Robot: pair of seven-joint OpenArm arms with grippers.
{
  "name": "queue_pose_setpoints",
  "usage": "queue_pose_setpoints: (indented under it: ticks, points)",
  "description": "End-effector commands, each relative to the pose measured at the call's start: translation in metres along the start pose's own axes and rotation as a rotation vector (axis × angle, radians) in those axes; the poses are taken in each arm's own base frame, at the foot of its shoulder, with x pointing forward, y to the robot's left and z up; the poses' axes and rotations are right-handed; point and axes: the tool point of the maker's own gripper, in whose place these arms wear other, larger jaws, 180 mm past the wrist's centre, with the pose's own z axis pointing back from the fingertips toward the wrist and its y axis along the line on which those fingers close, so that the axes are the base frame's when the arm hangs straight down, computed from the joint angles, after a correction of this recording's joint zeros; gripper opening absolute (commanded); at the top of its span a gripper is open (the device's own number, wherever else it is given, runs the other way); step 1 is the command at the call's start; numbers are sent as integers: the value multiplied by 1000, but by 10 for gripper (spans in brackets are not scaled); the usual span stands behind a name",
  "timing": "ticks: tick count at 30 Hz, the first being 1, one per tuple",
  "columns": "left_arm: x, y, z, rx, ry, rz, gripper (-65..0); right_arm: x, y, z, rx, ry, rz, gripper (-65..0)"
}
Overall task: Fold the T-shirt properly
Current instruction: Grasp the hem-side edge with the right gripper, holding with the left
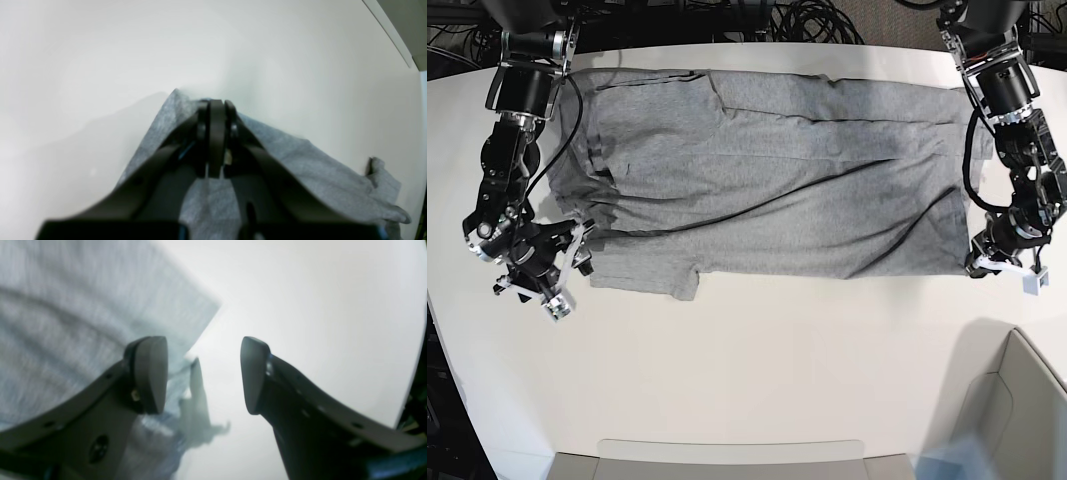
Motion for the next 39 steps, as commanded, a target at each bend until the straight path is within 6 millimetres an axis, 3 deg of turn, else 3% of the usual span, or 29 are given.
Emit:
queue_pose_setpoints:
  ticks: [1, 4, 7, 15, 22, 25, 39]
  points:
    - [23, -6, 7, -15, -55, -19, -650, 12, -17, 1, -12, -28, 0, -306]
    - [22, -7, 6, -16, -54, -18, -650, 10, -20, -16, 32, -18, -59, -306]
    - [22, -7, 6, -16, -54, -18, -650, 4, -11, -31, 79, -40, -99, -307]
    - [21, -6, 6, -15, -51, -18, -650, -25, 7, -53, 154, 2, -187, -308]
    - [21, -7, 6, -16, -51, -17, -650, -22, -16, -62, 75, -20, -313, -308]
    - [21, -7, 6, -18, -51, -16, -650, -16, -15, -66, 87, -22, -320, -308]
    - [21, -7, 6, -20, -51, -15, -650, -29, 11, -93, 156, 77, -441, -308]
